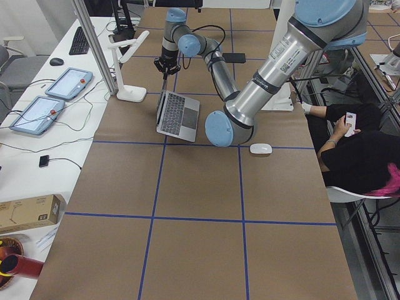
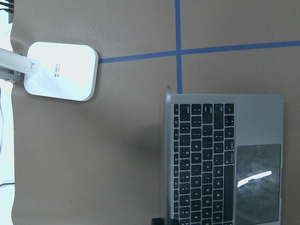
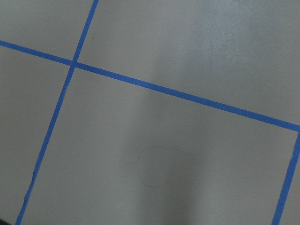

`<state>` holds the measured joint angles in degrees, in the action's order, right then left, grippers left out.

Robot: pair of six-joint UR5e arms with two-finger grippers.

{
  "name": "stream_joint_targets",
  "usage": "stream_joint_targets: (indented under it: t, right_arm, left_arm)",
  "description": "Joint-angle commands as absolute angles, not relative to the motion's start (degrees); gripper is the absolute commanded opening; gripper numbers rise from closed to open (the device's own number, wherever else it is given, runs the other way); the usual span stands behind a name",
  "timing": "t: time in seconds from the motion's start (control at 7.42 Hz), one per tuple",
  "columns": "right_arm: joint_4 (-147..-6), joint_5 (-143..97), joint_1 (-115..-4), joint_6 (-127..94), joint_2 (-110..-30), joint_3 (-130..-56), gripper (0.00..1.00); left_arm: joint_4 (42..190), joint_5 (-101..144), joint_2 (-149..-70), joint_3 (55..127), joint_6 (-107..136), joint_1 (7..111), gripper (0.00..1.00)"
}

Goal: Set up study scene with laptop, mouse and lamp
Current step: 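Slide the laptop farther toward the lamp with the left gripper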

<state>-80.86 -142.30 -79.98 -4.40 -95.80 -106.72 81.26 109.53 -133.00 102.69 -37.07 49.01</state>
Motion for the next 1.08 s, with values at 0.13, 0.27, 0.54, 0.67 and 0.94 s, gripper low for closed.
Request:
stream_joint_targets:
  t: [0.13,0.27,0.54,0.67,0.94]
  right_arm:
    - [-80.9,-142.1,-80.0,-4.4,-95.8,-106.7,1.00]
    - [-80.9,-142.2,-80.0,-4.4,-95.7,-106.7,1.00]
    - [-80.9,-142.2,-80.0,-4.4,-95.5,-106.6,1.00]
    - [-80.9,-142.1,-80.0,-4.4,-95.5,-106.1,1.00]
    - [-80.9,-142.4,-80.0,-4.4,-95.5,-106.3,1.00]
  left_arm:
    - [88.8,106.5,-133.8,96.7,-37.4,48.0,0.08]
    - [89.9,106.4,-133.9,95.9,-37.5,48.0,0.08]
    - [90.1,106.4,-134.2,95.7,-37.6,48.0,0.09]
    - [90.2,106.4,-134.1,95.7,-37.5,47.6,0.17]
    - [90.1,106.5,-134.1,96.1,-37.4,47.6,0.43]
